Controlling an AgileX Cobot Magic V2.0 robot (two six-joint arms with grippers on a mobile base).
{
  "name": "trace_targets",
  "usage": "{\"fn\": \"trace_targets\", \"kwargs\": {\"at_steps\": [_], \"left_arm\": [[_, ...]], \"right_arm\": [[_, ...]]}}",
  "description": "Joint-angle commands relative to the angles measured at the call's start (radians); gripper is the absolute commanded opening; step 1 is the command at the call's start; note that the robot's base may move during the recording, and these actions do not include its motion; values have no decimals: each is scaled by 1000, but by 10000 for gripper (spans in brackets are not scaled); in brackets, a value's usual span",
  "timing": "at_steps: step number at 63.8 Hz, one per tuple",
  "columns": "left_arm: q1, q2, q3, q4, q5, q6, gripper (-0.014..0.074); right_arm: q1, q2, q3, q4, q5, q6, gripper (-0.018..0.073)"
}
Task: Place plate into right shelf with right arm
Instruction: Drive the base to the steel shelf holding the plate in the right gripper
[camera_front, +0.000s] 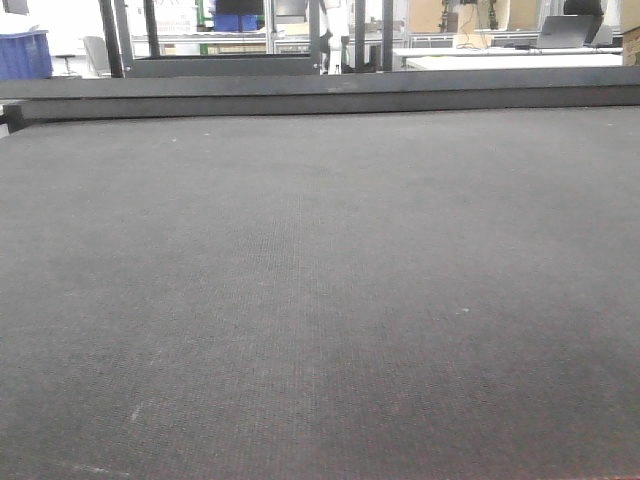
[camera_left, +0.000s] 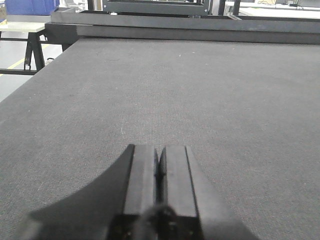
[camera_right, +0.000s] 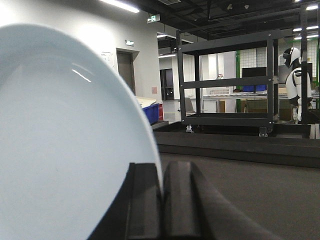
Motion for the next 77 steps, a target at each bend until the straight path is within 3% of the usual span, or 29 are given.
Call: {"fn": "trace_targets", "kwargs": {"at_steps": [1, 77], "left_arm": [[-3, -7, 10, -6, -84, -1, -47], [-3, -7, 10, -6, -84, -1, -47]], "right_arm": [[-4, -7, -25, -3, -97, -7, 55], [-4, -7, -25, -3, -98, -7, 55]]}}
